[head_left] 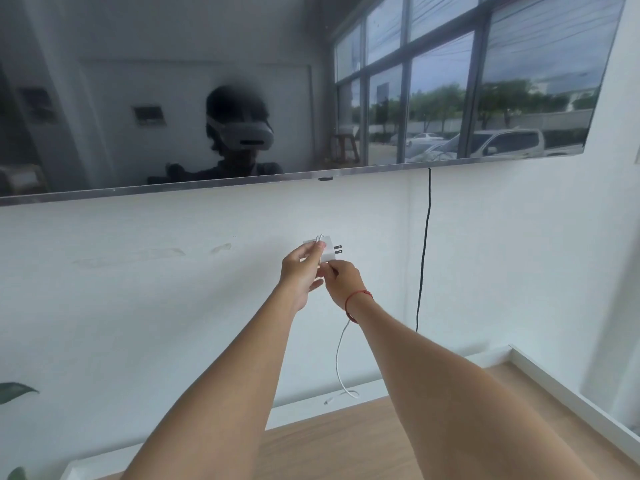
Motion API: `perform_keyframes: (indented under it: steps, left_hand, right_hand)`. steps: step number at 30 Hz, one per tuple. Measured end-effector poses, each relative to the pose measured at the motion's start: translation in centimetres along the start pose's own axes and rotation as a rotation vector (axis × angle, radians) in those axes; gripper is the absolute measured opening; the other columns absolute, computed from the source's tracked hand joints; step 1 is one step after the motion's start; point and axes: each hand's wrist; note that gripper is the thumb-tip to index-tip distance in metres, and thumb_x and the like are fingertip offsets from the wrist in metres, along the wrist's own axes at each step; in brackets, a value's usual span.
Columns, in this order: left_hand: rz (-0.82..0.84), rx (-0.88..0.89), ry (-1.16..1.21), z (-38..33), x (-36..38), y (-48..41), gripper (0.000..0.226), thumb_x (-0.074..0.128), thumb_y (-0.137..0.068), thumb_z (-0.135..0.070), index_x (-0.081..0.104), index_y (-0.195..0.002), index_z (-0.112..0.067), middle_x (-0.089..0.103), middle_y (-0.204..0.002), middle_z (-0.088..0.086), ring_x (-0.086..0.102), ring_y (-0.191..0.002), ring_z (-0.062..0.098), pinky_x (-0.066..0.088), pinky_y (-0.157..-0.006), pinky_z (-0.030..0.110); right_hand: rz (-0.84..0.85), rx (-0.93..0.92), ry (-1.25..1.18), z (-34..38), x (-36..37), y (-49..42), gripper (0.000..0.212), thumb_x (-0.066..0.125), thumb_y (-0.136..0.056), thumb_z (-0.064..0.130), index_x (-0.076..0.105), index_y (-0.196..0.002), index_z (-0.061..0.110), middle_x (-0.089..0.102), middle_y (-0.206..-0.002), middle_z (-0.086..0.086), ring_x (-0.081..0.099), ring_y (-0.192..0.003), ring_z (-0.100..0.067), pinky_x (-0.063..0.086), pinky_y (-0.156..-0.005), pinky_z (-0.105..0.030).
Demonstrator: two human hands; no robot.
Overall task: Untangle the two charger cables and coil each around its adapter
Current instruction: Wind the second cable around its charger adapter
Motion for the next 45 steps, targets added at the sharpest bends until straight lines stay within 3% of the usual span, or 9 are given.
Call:
perform_keyframes:
  steps: [6, 11, 17, 23, 26, 28, 38, 41, 45]
  left_hand:
    - [-0.070, 0.022, 0.148, 1.1, -0.7, 0.4, 0.017, 0.062, -0.094, -0.023, 0.067, -0.105, -0.011, 0.057, -0.066, 0.002, 0.057, -0.057, 0.021, 0.053, -0.065, 0.030]
    - [-0.090, -0.025, 0.226, 2.0, -0.6, 0.8, 0.025, 0.063, -0.093, -0.023, 0.067, -0.110, -0.005, 0.061, -0.075, 0.012, 0.050, -0.053, 0.023, 0.042, -0.052, 0.029]
    - [0.125, -0.053, 0.174, 1.8, -1.0, 0.9, 0.025, 0.057, -0.096, -0.025, 0.064, -0.102, -0.002, 0.055, -0.080, 0.017, 0.043, -0.051, 0.023, 0.038, -0.050, 0.027]
    - [0.027, 0.009, 0.055, 1.4, -0.4, 0.3, 0.022, 0.067, -0.090, -0.025, 0.072, -0.105, -0.009, 0.059, -0.077, 0.011, 0.048, -0.058, 0.024, 0.046, -0.066, 0.033]
    - [-0.035, 0.079, -0.026, 1.5, -0.2, -0.1, 0.010, 0.069, -0.087, -0.030, 0.074, -0.095, -0.025, 0.068, -0.102, 0.004, 0.065, -0.094, 0.022, 0.050, -0.097, 0.034]
    - [-0.051, 0.112, -0.057, 1.2, -0.2, -0.3, 0.023, 0.069, -0.088, -0.030, 0.072, -0.108, -0.019, 0.067, -0.115, 0.002, 0.062, -0.111, 0.020, 0.047, -0.103, 0.037]
    - [0.081, -0.006, 0.105, -0.2, 0.6, 0.2, 0.041, 0.079, -0.076, -0.041, 0.073, -0.100, -0.009, 0.069, -0.100, 0.001, 0.065, -0.102, 0.012, 0.051, -0.092, 0.027]
    - [0.138, 0.060, 0.060, -0.2, 0.5, 0.1, 0.030, 0.081, -0.076, -0.031, 0.073, -0.095, -0.009, 0.061, -0.091, 0.001, 0.063, -0.091, 0.015, 0.051, -0.093, 0.027]
    - [0.115, 0.103, -0.037, -0.4, 0.9, 0.0, 0.025, 0.077, -0.082, -0.026, 0.071, -0.100, -0.010, 0.057, -0.108, 0.004, 0.062, -0.096, 0.016, 0.052, -0.090, 0.026]
  right_hand:
    - [0.247, 0.023, 0.090, 0.7, -1.5, 0.5, 0.028, 0.045, -0.091, 0.028, 0.070, -0.082, 0.019, 0.043, -0.060, 0.006, 0.037, -0.057, -0.017, 0.030, -0.053, -0.025]
    - [0.317, 0.079, 0.199, 0.4, -1.8, 0.6, 0.028, 0.048, -0.085, 0.033, 0.065, -0.064, 0.027, 0.043, -0.069, -0.001, 0.037, -0.068, -0.023, 0.034, -0.062, -0.032]
    - [0.395, 0.111, 0.198, 0.6, -3.2, 0.7, 0.021, 0.050, -0.087, 0.030, 0.066, -0.075, 0.024, 0.047, -0.076, 0.002, 0.043, -0.063, -0.018, 0.040, -0.060, -0.025]
    - [0.361, 0.136, 0.144, 1.4, -3.4, 1.0, 0.028, 0.051, -0.090, 0.037, 0.069, -0.081, 0.018, 0.046, -0.070, 0.001, 0.042, -0.056, -0.017, 0.037, -0.054, -0.023]
    - [0.234, 0.110, 0.013, 2.0, -4.1, 0.8, 0.039, 0.046, -0.087, 0.034, 0.067, -0.069, 0.007, 0.043, -0.058, 0.000, 0.033, -0.051, -0.019, 0.028, -0.048, -0.023]
    - [0.163, 0.101, -0.107, 2.4, -4.9, 0.6, 0.041, 0.042, -0.086, 0.030, 0.058, -0.059, 0.004, 0.038, -0.044, 0.004, 0.026, -0.045, -0.017, 0.023, -0.046, -0.022]
    - [0.069, 0.039, -0.195, 5.9, -8.0, -1.4, 0.027, 0.053, -0.081, 0.022, 0.065, -0.060, 0.011, 0.039, -0.047, 0.007, 0.028, -0.039, -0.011, 0.026, -0.039, -0.019]
    - [0.093, 0.063, -0.224, 5.7, -8.5, -1.8, 0.027, 0.050, -0.084, 0.021, 0.063, -0.063, 0.010, 0.040, -0.051, 0.005, 0.027, -0.041, -0.013, 0.024, -0.042, -0.021]
    - [0.028, 0.073, -0.241, 4.6, -8.3, -1.9, 0.026, 0.048, -0.083, 0.018, 0.062, -0.064, 0.008, 0.040, -0.057, 0.001, 0.029, -0.047, -0.016, 0.027, -0.046, -0.023]
Point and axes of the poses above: each hand's wrist, its own y-axis away from the middle knuckle, its own x-axis out of the palm, z = x × y
